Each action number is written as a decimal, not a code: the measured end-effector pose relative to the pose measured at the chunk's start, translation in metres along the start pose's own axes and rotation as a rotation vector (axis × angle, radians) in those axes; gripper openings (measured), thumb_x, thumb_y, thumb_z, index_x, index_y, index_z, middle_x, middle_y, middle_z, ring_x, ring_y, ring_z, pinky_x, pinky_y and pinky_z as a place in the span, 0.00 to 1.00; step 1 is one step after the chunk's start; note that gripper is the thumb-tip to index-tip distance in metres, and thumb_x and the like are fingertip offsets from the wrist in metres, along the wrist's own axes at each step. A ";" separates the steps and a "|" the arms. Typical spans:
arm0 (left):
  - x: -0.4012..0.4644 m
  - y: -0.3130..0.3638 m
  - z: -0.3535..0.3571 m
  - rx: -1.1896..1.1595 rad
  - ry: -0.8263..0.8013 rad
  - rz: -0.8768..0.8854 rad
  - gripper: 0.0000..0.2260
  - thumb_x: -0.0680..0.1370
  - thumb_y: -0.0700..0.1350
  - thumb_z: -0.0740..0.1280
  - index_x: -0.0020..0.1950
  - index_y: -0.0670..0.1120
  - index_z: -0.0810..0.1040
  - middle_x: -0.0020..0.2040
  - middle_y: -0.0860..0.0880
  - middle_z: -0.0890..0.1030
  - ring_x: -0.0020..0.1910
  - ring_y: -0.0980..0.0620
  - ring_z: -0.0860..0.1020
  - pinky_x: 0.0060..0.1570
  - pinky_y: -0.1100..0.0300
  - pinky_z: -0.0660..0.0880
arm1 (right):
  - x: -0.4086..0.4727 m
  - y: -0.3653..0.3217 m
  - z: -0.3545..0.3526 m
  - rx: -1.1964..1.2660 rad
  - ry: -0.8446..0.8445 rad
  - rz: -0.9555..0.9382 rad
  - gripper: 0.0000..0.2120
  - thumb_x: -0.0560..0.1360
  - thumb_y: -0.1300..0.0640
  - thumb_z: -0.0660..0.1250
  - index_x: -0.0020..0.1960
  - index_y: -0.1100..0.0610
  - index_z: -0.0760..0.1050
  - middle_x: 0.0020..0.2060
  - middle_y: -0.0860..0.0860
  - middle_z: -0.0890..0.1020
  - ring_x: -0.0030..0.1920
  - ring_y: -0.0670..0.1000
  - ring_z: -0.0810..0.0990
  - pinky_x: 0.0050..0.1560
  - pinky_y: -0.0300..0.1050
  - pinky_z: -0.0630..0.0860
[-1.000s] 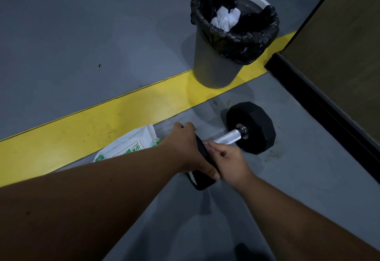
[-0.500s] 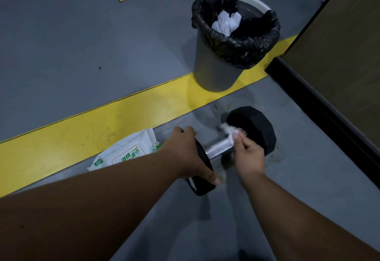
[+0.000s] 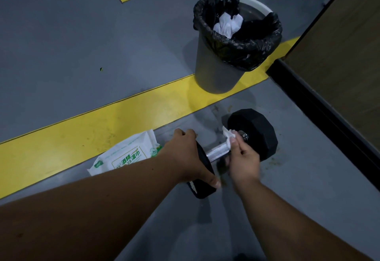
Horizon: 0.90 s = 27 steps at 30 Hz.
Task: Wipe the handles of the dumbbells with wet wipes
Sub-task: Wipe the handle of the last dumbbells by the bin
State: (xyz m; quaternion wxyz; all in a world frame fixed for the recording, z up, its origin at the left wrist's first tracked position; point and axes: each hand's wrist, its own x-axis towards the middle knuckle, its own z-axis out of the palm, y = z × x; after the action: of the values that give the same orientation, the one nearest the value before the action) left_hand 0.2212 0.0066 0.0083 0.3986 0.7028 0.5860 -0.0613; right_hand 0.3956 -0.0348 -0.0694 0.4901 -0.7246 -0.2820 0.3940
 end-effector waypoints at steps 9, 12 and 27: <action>-0.003 -0.001 0.003 -0.013 0.026 0.005 0.59 0.47 0.69 0.82 0.71 0.52 0.62 0.65 0.51 0.64 0.62 0.45 0.74 0.58 0.44 0.78 | 0.008 0.002 -0.009 -0.098 -0.116 -0.033 0.12 0.80 0.49 0.68 0.63 0.48 0.82 0.40 0.41 0.83 0.44 0.42 0.81 0.55 0.43 0.74; -0.005 -0.001 0.005 -0.015 0.031 0.004 0.58 0.47 0.69 0.82 0.71 0.53 0.62 0.64 0.51 0.63 0.61 0.45 0.74 0.58 0.44 0.78 | 0.006 -0.001 -0.003 0.087 0.037 0.036 0.13 0.81 0.51 0.67 0.64 0.45 0.81 0.27 0.45 0.74 0.28 0.44 0.71 0.34 0.39 0.72; -0.048 0.020 0.057 0.322 0.171 0.076 0.51 0.57 0.70 0.76 0.71 0.52 0.57 0.70 0.46 0.55 0.64 0.38 0.65 0.63 0.35 0.70 | -0.012 0.005 -0.032 -0.007 -0.084 0.024 0.13 0.80 0.54 0.69 0.62 0.54 0.82 0.41 0.43 0.83 0.36 0.37 0.80 0.44 0.35 0.75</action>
State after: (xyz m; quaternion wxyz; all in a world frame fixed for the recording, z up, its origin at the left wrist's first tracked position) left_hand 0.2457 -0.0668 0.0057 0.2318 0.7818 0.5734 -0.0792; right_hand 0.4163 -0.0619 -0.0640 0.4704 -0.7125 -0.2949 0.4290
